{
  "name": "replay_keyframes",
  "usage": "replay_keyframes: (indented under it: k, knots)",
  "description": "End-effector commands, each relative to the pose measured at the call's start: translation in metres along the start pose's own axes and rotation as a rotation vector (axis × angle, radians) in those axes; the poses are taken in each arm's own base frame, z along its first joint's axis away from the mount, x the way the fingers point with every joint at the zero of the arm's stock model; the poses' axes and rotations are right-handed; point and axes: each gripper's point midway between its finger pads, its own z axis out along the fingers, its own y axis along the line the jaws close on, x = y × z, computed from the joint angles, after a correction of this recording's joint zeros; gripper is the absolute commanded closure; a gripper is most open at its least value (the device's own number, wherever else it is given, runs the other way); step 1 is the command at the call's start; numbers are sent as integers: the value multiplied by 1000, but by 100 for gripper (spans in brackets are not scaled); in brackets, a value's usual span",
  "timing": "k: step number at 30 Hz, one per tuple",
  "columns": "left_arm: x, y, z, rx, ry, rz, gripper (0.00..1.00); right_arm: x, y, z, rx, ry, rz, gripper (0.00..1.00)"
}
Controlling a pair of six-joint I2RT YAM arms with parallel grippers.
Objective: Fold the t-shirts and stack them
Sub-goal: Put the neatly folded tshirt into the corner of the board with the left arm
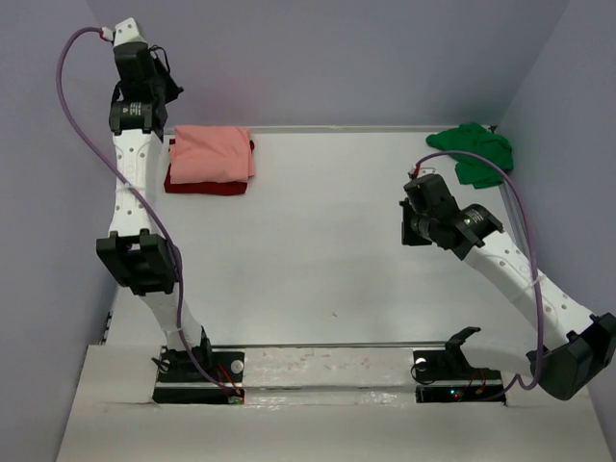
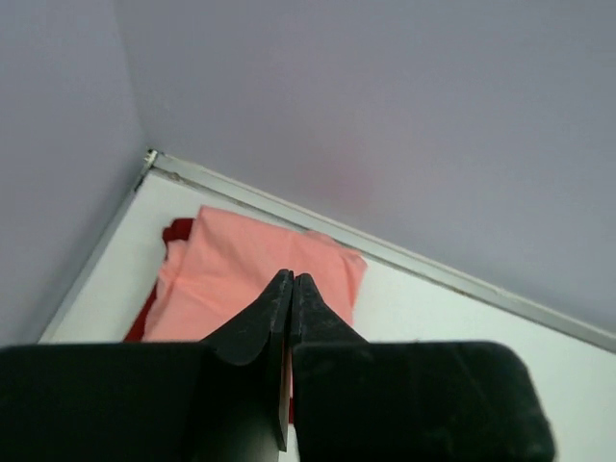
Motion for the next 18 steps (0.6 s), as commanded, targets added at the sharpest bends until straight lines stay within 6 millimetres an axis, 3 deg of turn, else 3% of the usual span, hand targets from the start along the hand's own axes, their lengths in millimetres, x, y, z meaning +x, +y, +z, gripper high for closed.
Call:
replay_keyframes:
  k: [1,2,3,4,5,6,7,8,9,10,11,12,14,15,18]
  knots:
    - [24,-60,-55,137,48,15,82,-31,-1,0,48,-98,6,100]
    - [47,-64,-60,134,94,7,80,-32,-2,2,61,-95,4,100]
    - [43,-72,-78,171,83,0,77,-33,-3,6,78,-90,2,95]
    - [54,-84,-88,194,104,-31,73,-33,-4,8,85,-90,2,89]
    - [82,-80,-91,185,159,-36,70,-33,-5,11,99,-92,4,81]
    - [77,-86,-112,228,140,-50,67,-34,-9,13,124,-100,7,72]
    - [82,-91,-120,250,135,-59,61,-33,-10,19,136,-104,8,56]
    - [102,-98,-139,279,161,-59,58,-33,-13,21,155,-113,3,49]
    - [109,-104,-150,307,165,-55,57,-36,-16,26,170,-121,10,37]
    - [117,-109,-158,327,170,-51,56,-33,-16,32,183,-106,5,34]
    - [139,-109,-165,331,210,-36,56,-37,-19,32,195,-110,21,33]
    - [143,-123,-186,377,209,-39,56,-41,-22,35,209,-118,31,34]
    - [166,-128,-200,420,242,-13,56,-50,-24,41,224,-124,43,38]
    - [167,-132,-211,439,239,-3,56,-55,-27,41,237,-124,50,39]
    - [190,-126,-219,439,285,24,56,-66,-29,37,247,-126,62,40]
